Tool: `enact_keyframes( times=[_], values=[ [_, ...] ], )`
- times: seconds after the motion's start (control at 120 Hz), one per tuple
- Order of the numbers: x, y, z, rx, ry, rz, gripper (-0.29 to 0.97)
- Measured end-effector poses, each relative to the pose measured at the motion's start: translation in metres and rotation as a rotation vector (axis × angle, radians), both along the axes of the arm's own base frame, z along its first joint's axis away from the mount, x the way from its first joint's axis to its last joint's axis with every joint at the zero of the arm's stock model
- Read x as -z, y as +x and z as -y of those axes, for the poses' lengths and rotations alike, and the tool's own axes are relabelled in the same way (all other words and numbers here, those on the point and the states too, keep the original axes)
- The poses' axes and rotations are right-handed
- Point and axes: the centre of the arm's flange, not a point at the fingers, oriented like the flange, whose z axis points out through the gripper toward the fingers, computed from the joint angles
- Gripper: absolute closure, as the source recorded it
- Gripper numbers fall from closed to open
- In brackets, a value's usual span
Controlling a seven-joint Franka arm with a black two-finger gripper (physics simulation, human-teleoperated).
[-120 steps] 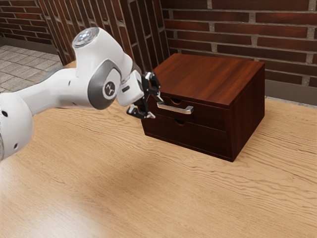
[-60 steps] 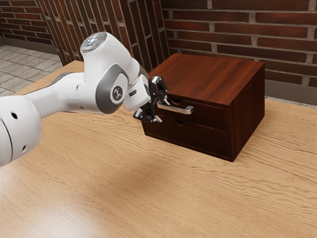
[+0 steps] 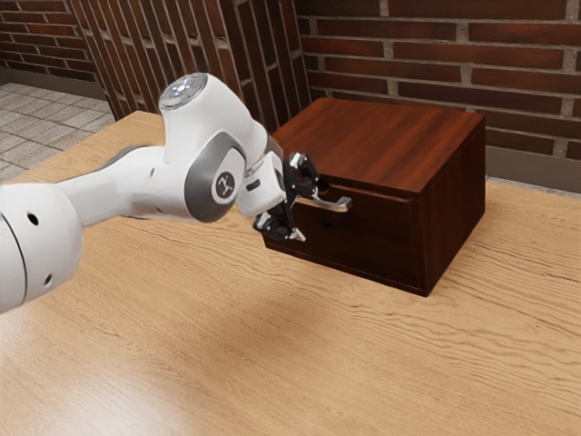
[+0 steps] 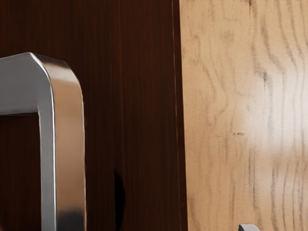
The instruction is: Pull the drawer handle with one arm to open the drawer
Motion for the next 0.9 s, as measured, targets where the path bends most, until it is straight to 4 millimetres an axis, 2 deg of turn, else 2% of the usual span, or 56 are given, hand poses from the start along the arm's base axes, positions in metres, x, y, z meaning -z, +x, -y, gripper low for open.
enact_keyframes(
  times=[0.15,0.258,0.417,0.608,0.7,0.808,0.9],
  values=[
    [0.003,-0.006,0.01,0.016,-0.016,-0.006,0.15],
    [0.003,-0.015,0.021,0.035,-0.035,-0.01,0.15],
    [0.005,-0.033,0.021,0.046,-0.06,-0.025,0.08],
    [-0.006,-0.075,0.013,0.065,-0.125,-0.024,0.27],
    [-0.009,-0.1,0.003,0.067,-0.158,-0.024,0.34],
    [-0.011,-0.128,-0.006,0.078,-0.187,-0.022,0.36],
    [-0.013,-0.141,-0.008,0.089,-0.2,-0.018,0.35]
  ],
)
